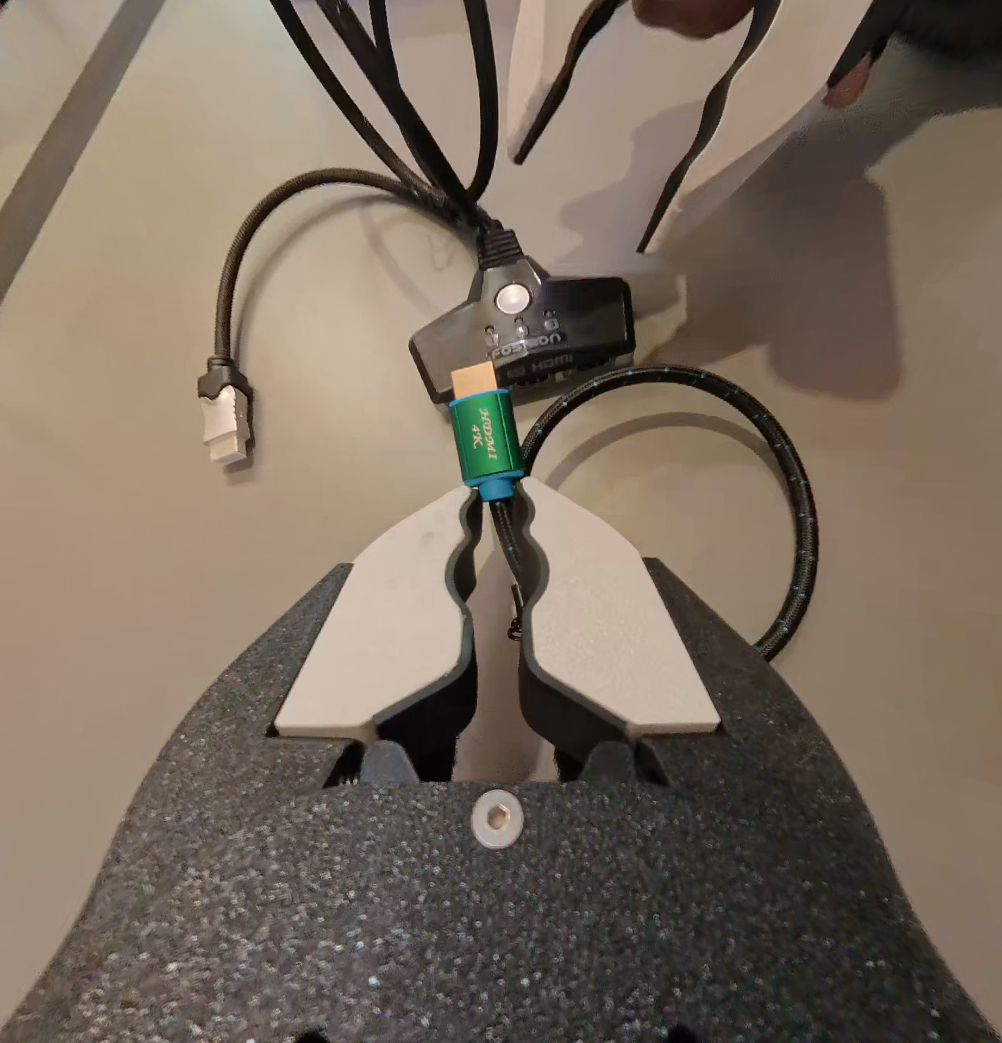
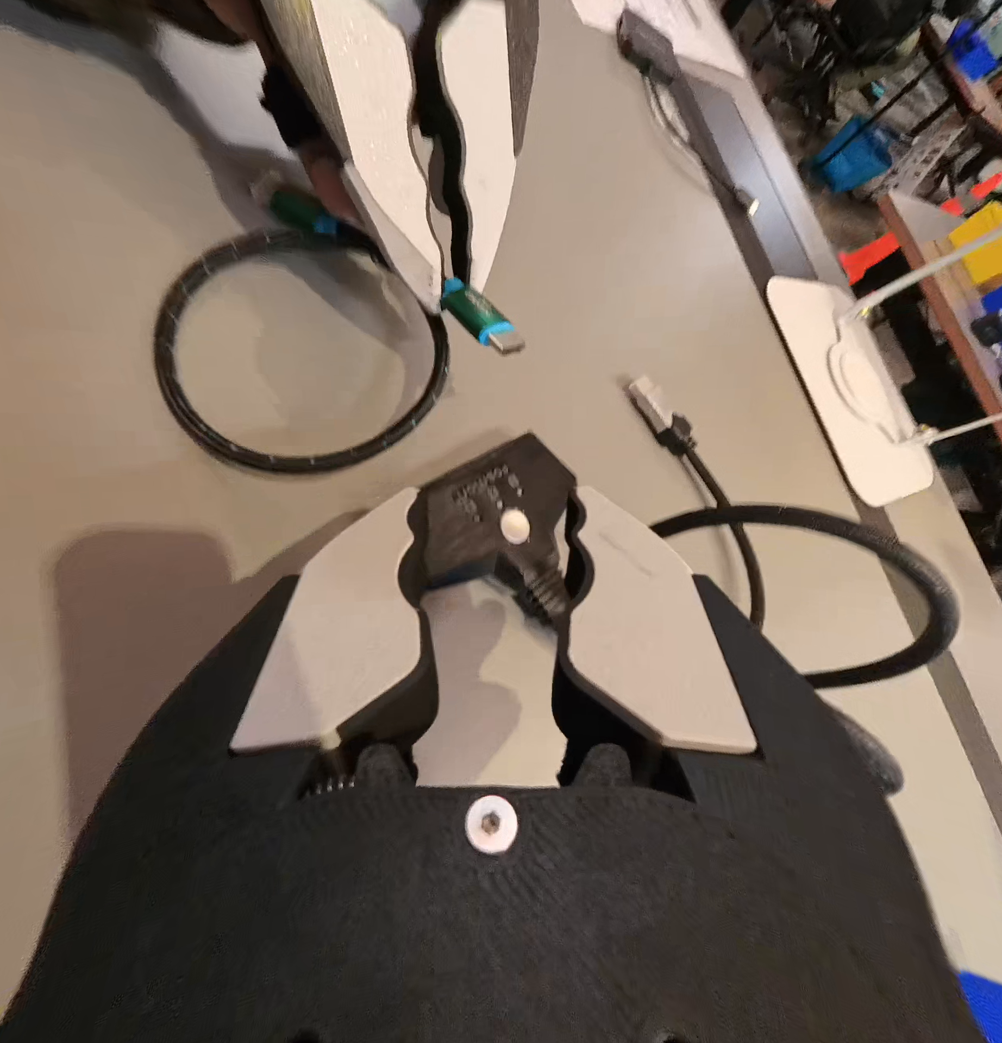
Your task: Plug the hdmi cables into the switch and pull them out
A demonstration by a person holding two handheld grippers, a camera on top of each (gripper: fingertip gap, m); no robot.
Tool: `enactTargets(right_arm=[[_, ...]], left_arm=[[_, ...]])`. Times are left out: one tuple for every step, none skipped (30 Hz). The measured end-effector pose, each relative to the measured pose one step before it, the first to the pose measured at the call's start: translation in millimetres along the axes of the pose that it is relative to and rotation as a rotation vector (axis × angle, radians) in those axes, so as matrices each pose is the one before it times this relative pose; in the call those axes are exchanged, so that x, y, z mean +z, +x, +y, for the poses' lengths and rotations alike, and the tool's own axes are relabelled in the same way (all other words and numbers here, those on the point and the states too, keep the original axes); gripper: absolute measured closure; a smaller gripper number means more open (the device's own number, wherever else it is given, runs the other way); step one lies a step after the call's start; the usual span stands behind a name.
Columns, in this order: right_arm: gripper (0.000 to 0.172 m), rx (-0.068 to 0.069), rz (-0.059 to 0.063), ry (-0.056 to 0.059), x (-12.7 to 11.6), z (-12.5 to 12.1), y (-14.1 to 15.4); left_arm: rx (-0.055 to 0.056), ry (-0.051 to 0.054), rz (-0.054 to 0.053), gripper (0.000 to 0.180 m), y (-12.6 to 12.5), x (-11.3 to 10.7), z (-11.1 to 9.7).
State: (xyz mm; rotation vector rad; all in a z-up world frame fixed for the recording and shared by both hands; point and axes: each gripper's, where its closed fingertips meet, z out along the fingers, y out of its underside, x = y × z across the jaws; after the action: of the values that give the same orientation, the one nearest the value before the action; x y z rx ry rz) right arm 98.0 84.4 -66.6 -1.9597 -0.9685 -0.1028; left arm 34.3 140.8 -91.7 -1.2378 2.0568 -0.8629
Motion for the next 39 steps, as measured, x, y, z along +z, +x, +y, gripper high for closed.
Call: enactTargets(right_arm=[[0.123,-0.0126,-0.0043,-0.0354,1.47,8.51,-0.54],[0.120,-0.0191,-0.0129,-0.0267,1.40,6.65,-1.26],[0.118,-0.0230,-0.0155,-0.0216,0.70,5.02,-1.33],[0.116,-0.0336,-0.0156,-0.0216,-0.15,3.87,-1.16],[0.114,-0.0520,-0.0132,-0.0187,-1.21,2.59,-0.76],[0.113,-0.0647,-0.0051,-0.0135,-1.55,0.98,0.94],[0.113,-0.0615,-0.0077,-0.0088,-1.17,-0.48,1.71],[0.113,-0.0521,-0.0191,0.0004,-0.15,-2.65,1.13],[0.113,-0.0463,-0.0172,0.0085,0.63,-4.70,1.60],[0.113,-0.0449,-0.0170,0.0040,1.18,-4.66,1.27],[0.112,-0.0478,-0.0143,-0.0046,1.34,-3.97,1.12],[0.110,-0.0479,-0.0095,-0.0130,1.46,-2.50,1.32],[0.110,-0.0382,-0.0071,-0.0230,2.03,0.15,1.69],[0.109,-0.0261,-0.0081,-0.0409,3.18,4.43,2.16],[0.107,-0.0224,-0.0079,-0.0573,4.03,8.38,2.02],[0.104,-0.0225,-0.0079,-0.0624,4.51,10.34,1.26],[0.099,-0.0134,-0.0205,-0.0590,4.44,10.49,-1.36],[0.092,0.0008,-0.0276,-0.0501,4.07,8.94,-2.61],[0.088,0.0038,-0.0342,-0.0356,3.52,6.58,-3.92],[0.090,-0.0076,-0.0223,-0.0108,3.11,3.01,-3.16],[0.093,-0.0094,-0.0102,0.0018,2.90,0.49,-1.44],[0.100,-0.0020,0.0042,0.0046,1.15,-0.69,1.14],[0.095,-0.0023,0.0217,0.0020,-0.42,-0.48,3.48],[0.091,-0.0002,0.0287,0.0001,-2.19,0.04,4.42],[0.089,0.0069,0.0198,0.0113,-3.54,-0.96,3.67],[0.091,0.0052,0.0090,0.0290,-4.33,-3.20,1.91],[0.093,-0.0001,0.0006,0.0317,-3.57,-3.85,0.12],[0.096,-0.0105,-0.0072,0.0222,-2.03,-3.53,-2.56],[0.095,-0.0193,-0.0274,0.0030,-0.24,-1.10,-6.76],[0.093,-0.0111,-0.0259,-0.0035,1.07,0.28,-6.50],[0.091,0.0019,-0.0249,-0.0010,2.02,0.13,-5.67],[0.089,0.0083,-0.0275,0.0068,2.51,-0.46,-5.32],[0.089,0.0079,-0.0181,0.0125,1.89,-0.87,-3.20],[0.089,0.0103,-0.0040,0.0244,-0.01,-2.47,-0.25],[0.089,0.0070,-0.0044,0.0119,-0.68,-0.75,-0.07],[0.089,0.0078,0.0031,0.0082,-1.14,-0.13,0.96],[0.089,0.0085,0.0051,0.0074,-1.03,-0.01,1.08],[0.089,0.0062,0.0026,0.0060,-0.87,0.26,0.15],[0.090,0.0024,0.0076,0.0062,-1.02,0.10,0.26]], left_arm=[[-0.0032,-0.0222,0.0021,0.170,0.50,2.66,3.05],[0.0002,-0.0257,-0.0040,0.170,-0.30,2.69,3.65],[0.0058,-0.0278,-0.0063,0.170,-0.42,2.70,3.94],[0.0113,-0.0278,-0.0018,0.170,0.22,2.84,3.86],[0.0145,-0.0268,-0.0006,0.170,0.47,2.82,3.74],[0.0141,-0.0282,-0.0029,0.170,-0.09,2.53,3.76],[0.0092,-0.0203,-0.0022,0.170,-0.45,1.56,1.98],[0.0040,-0.0023,0.0040,0.170,-0.26,0.26,-0.99],[0.0001,-0.0072,0.0016,0.170,-0.81,0.82,-0.18],[-0.0008,-0.0024,0.0018,0.170,-0.74,0.80,-0.53],[-0.0022,-0.0005,0.0035,0.170,-0.35,0.66,-0.48],[-0.0024,0.0017,0.0034,0.170,-0.09,0.43,-0.38],[-0.0024,0.0020,0.0037,0.170,-0.05,0.16,-0.08],[-0.0034,0.0031,0.0039,0.170,0.13,-0.03,0.07],[-0.0025,0.0035,0.0052,0.170,0.17,-0.17,0.06],[0.0001,0.0024,0.0051,0.170,0.25,-0.12,0.13],[-0.0006,0.0009,0.0055,0.170,0.19,0.02,0.07],[-0.0011,-0.0001,0.0062,0.170,0.31,0.09,0.03],[-0.0005,0.0000,0.0066,0.170,0.23,0.08,0.06],[-0.0022,-0.0007,0.0069,0.170,0.21,0.13,0.08],[-0.0010,-0.0020,0.0056,0.170,-0.19,0.14,-0.02],[-0.0001,-0.0060,0.0050,0.170,-0.04,0.06,0.03],[0.0014,-0.0104,0.0018,0.170,-0.39,-0.01,-0.06],[0.0073,-0.0118,-0.0062,0.170,-0.84,0.32,-0.18],[0.0115,-0.0111,-0.0126,0.170,-1.56,0.50,-0.28],[0.0080,-0.0109,-0.0135,0.170,-1.59,0.89,-0.30],[0.0025,-0.0137,-0.0100,0.170,-1.31,1.28,0.24],[0.0021,-0.0069,-0.0029,0.170,-0.52,0.95,-0.38],[0.0006,-0.0008,0.0009,0.170,-0.09,0.57,-0.87],[0.0005,0.0024,0.0009,0.170,0.01,0.42,-0.80],[-0.0010,0.0064,0.0026,0.170,0.10,0.34,-0.58],[-0.0029,0.0119,0.0062,0.170,0.25,0.09,-0.65],[-0.0070,0.0175,0.0089,0.170,0.38,-0.12,-0.81],[-0.0109,0.0181,0.0118,0.170,0.53,-0.36,-0.66],[-0.0110,0.0195,0.0131,0.166,0.43,-1.10,-0.67],[-0.0131,0.0235,0.0160,0.157,0.66,-1.99,-1.48],[-0.0172,0.0261,0.0193,0.148,0.84,-3.12,-2.45],[-0.0200,0.0301,0.0195,0.143,0.64,-3.86,-3.57],[-0.0194,0.0324,0.0216,0.138,0.90,-4.44,-4.60]])
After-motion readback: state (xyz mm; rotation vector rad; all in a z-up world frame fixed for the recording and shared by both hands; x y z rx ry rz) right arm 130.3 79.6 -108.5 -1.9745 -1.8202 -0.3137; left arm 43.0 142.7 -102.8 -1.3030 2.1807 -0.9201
